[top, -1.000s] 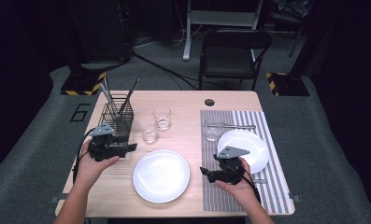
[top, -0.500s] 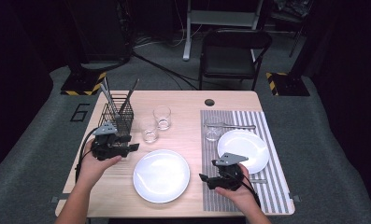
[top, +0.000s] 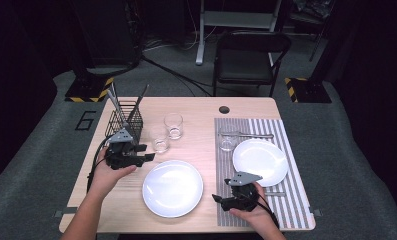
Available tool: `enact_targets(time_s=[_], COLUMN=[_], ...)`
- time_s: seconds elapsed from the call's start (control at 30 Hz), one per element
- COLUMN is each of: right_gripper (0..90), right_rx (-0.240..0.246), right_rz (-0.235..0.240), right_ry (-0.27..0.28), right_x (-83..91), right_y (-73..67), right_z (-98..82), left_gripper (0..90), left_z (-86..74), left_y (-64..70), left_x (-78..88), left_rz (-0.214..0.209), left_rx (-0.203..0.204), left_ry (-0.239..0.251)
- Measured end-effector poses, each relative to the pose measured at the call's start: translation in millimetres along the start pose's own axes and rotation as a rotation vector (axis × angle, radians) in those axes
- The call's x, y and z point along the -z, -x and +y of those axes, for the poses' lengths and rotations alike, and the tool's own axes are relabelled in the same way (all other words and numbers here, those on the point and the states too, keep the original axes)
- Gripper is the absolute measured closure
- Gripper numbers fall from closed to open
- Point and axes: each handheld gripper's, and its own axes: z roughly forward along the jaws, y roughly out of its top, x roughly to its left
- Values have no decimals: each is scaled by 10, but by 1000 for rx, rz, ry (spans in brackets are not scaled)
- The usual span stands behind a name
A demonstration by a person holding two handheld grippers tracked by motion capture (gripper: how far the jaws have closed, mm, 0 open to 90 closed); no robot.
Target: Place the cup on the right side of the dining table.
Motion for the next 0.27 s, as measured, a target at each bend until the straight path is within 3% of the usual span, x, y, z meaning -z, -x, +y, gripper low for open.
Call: enact_targets(time_s=[0.27], right_gripper=[266], right_rx=[-9], right_rz=[18], right_ry=[-1], right_x=[-9], right_y=[7], right_z=[-75], left_gripper=[451], left_z=[14], left_y=[9], left_x=[-38], left_rz=[2], left_rx=[-13], left_ry=[-13])
